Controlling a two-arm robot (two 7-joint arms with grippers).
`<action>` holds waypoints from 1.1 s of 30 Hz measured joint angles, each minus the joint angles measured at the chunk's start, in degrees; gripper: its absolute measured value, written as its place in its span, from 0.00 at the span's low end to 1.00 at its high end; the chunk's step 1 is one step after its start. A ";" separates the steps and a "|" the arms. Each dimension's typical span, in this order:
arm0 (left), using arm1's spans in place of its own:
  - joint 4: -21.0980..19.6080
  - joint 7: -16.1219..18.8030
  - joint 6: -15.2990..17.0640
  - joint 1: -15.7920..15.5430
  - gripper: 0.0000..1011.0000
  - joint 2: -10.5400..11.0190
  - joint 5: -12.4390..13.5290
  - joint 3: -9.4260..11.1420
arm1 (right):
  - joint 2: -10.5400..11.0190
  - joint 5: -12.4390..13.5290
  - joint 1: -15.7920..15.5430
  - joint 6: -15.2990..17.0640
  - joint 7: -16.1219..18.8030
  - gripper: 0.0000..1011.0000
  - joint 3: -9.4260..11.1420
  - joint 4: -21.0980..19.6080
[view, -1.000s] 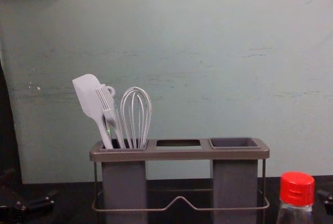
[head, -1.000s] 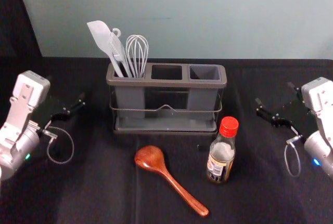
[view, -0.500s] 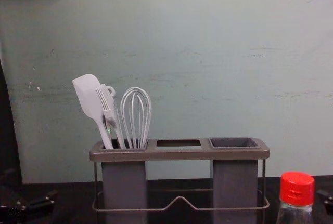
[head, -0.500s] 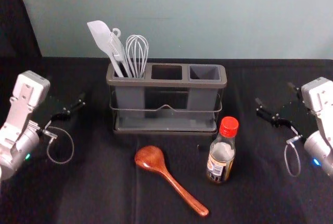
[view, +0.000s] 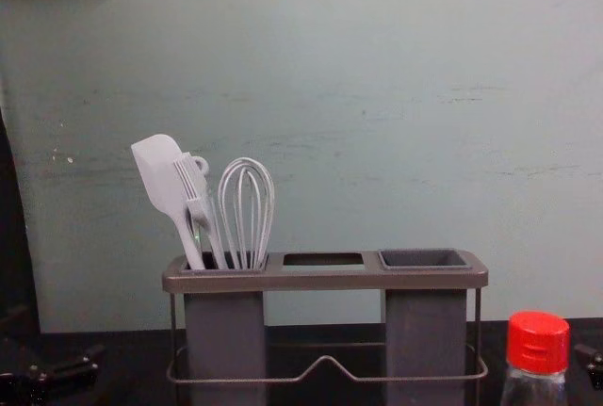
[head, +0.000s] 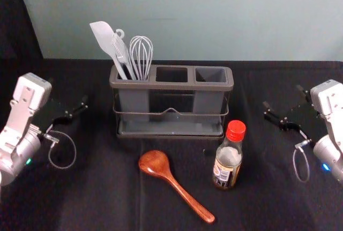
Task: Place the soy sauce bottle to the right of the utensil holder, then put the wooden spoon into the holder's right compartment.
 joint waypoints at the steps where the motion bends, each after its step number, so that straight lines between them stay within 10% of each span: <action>1: 0.00 0.00 0.00 0.01 0.99 0.00 0.00 0.00 | 0.00 0.00 0.00 0.00 0.00 0.99 0.00 0.00; 33: 0.00 0.00 0.00 0.00 0.99 0.00 0.00 0.00 | 0.94 -1.82 -2.67 1.02 -0.73 0.99 1.26 -3.49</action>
